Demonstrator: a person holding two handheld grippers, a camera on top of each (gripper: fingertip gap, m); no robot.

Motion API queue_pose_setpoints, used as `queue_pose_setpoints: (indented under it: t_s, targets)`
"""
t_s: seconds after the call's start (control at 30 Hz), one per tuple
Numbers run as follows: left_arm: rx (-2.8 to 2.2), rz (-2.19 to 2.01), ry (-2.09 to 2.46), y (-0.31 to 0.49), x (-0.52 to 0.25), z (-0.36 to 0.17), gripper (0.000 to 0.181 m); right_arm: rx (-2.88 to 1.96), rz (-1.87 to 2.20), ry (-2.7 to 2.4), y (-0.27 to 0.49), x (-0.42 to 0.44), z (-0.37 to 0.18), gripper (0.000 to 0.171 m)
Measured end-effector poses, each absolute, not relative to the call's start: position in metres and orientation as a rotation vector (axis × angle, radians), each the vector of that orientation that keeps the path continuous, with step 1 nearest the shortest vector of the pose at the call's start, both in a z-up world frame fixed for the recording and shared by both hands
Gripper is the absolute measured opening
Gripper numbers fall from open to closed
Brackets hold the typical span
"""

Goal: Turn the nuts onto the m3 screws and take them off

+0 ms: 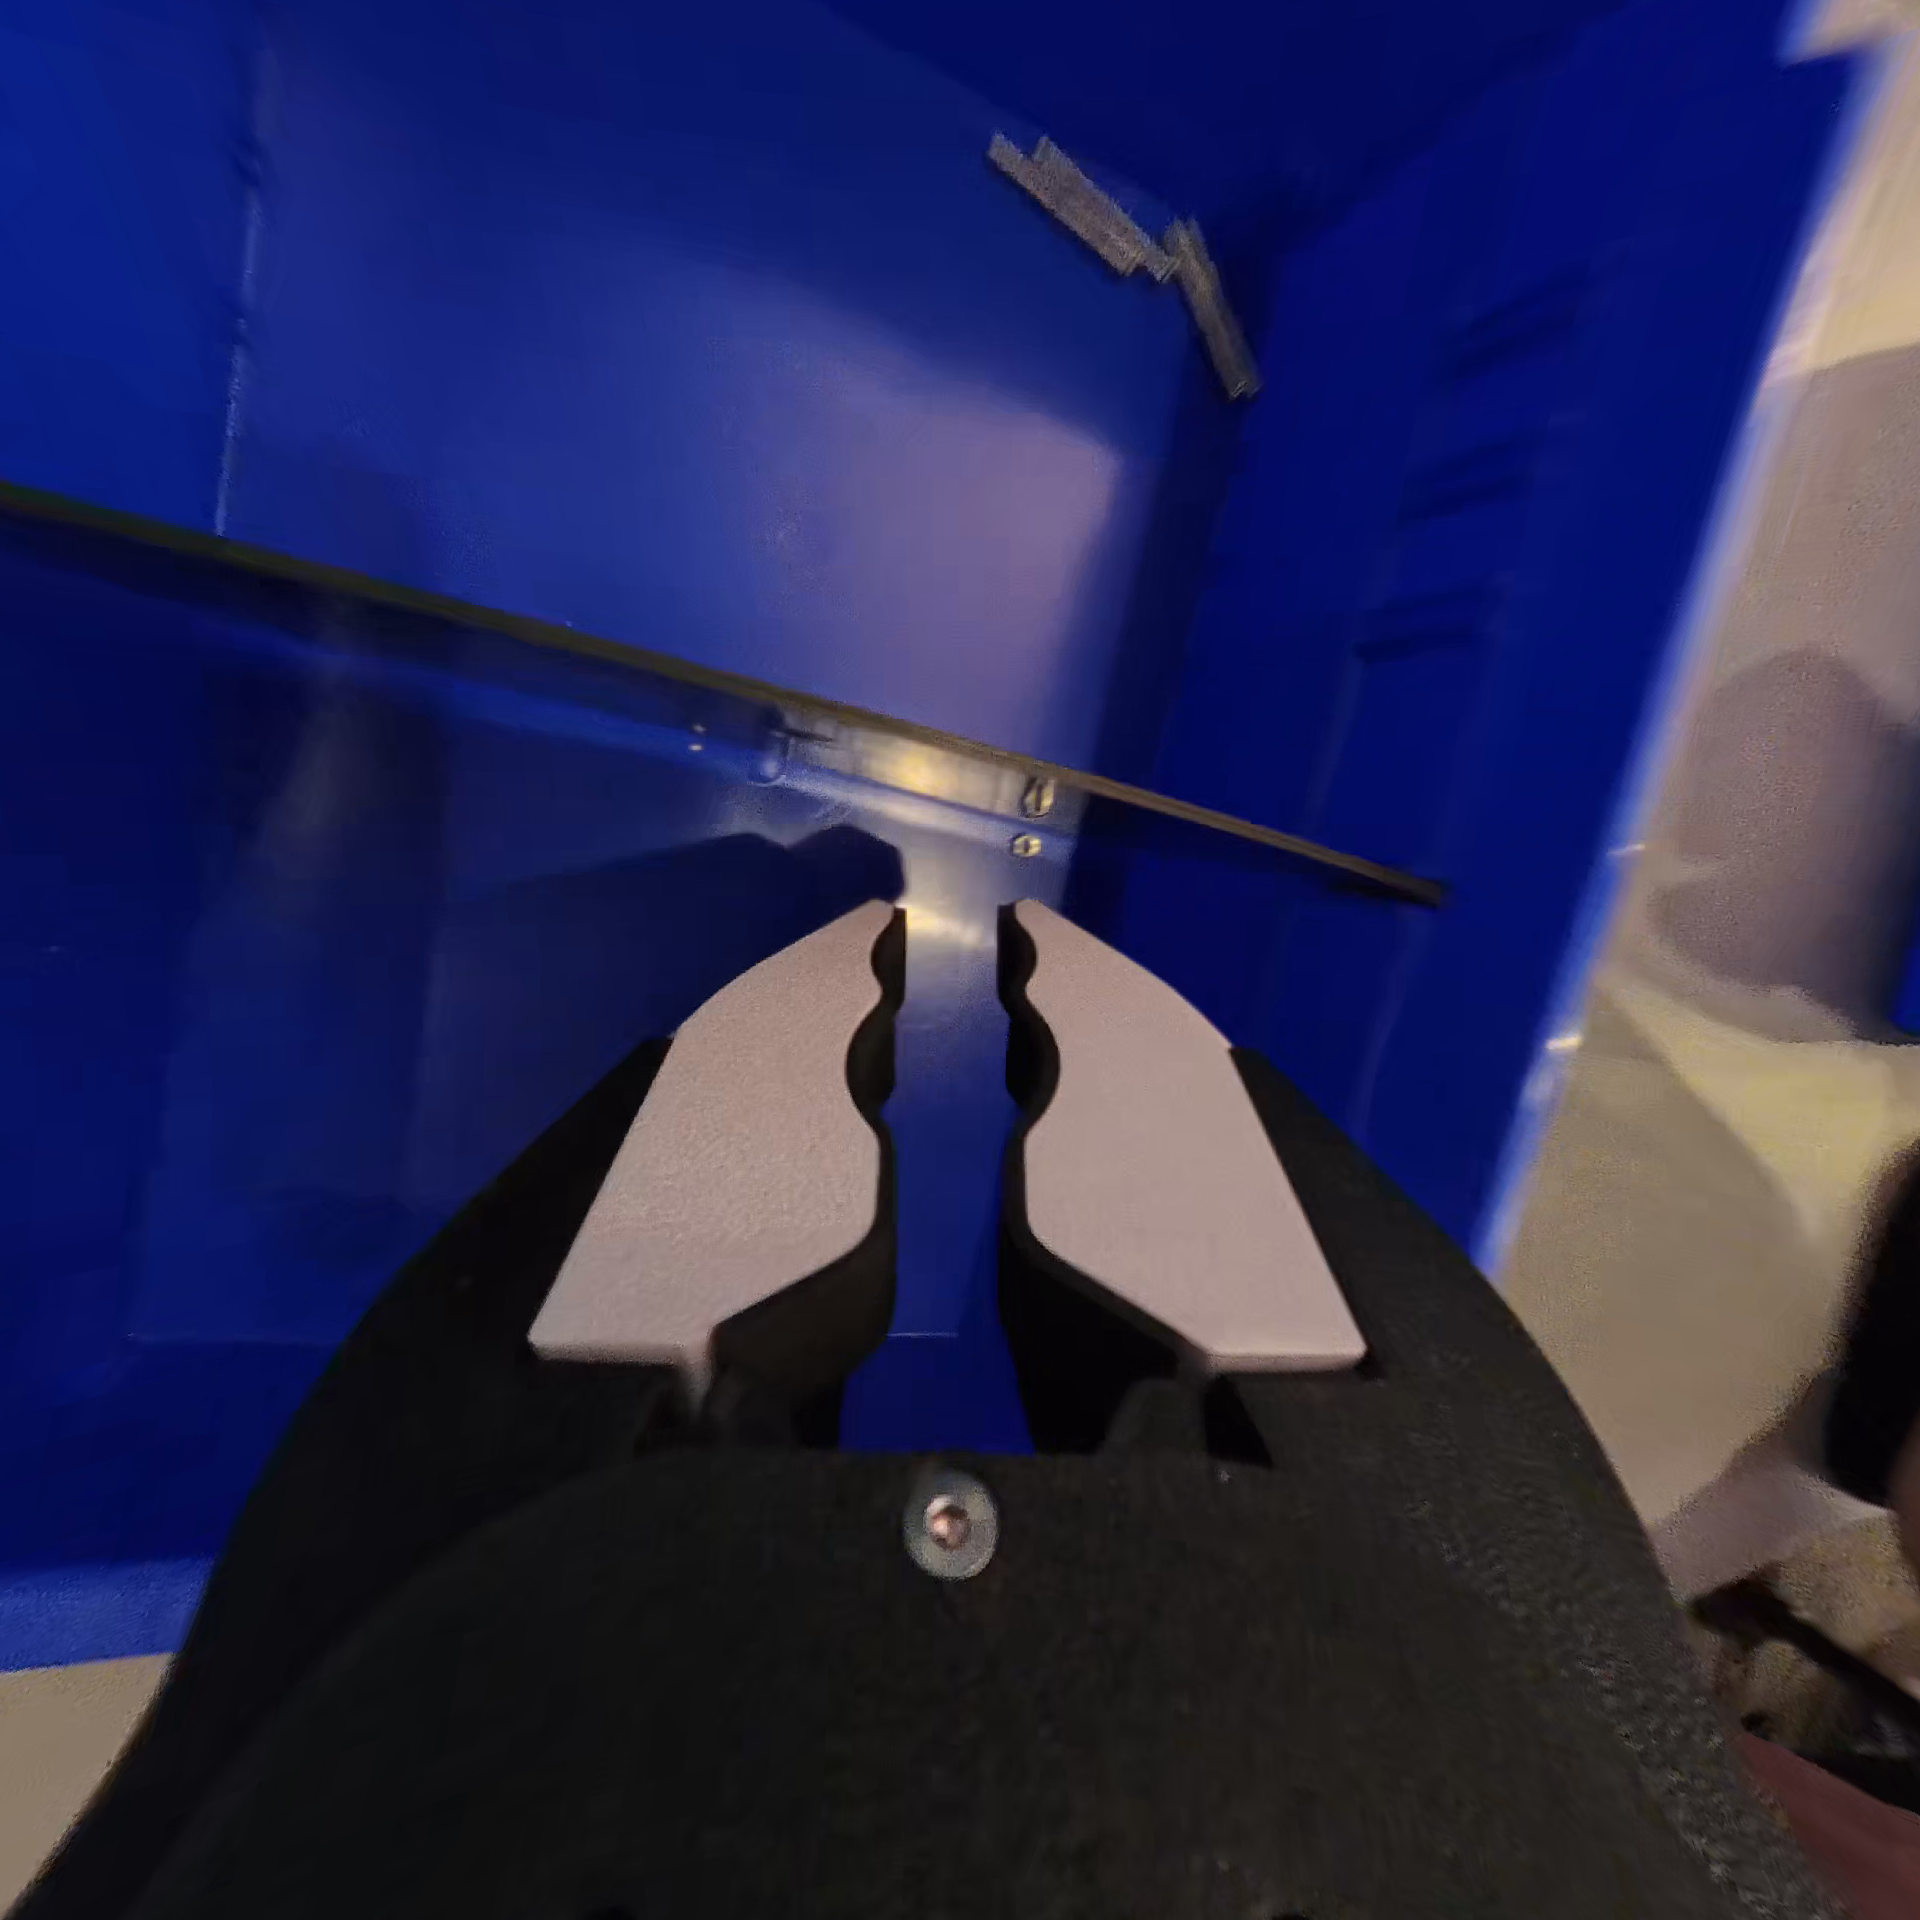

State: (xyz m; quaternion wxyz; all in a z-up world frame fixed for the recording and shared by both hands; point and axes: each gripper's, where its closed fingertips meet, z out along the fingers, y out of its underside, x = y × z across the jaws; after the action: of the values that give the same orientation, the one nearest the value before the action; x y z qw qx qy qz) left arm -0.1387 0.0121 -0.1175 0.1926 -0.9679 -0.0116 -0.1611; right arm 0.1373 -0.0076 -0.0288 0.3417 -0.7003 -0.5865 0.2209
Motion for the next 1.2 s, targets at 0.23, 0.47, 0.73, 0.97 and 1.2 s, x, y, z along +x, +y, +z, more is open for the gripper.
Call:
queue_pose_setpoints:
  t_s: [0.23,0.47,0.73,0.97,1.2]
  targets:
    - [-2.323,-0.401,0.062,0.018,-0.159,-0.027,0.013,-1.806,0.558,-1.515,-0.007,0.138,-0.024,0.056]
    - [-1.967,-0.147,0.21,0.008,-0.167,0.047,0.021,-1.79,0.54,-1.51,-0.007,0.14,-0.02,0.056]
    - [-1.689,-0.046,0.135,-0.001,-0.182,0.103,0.081,-1.768,0.546,-1.496,-0.008,0.142,-0.013,0.056]
    - [-1.484,-0.084,0.206,-0.007,-0.181,0.122,0.092,-1.749,0.557,-1.483,-0.01,0.144,-0.007,0.056]
    - [-1.487,-0.224,0.286,-0.007,-0.179,0.121,0.089,-1.739,0.57,-1.486,-0.012,0.143,-0.005,0.056]
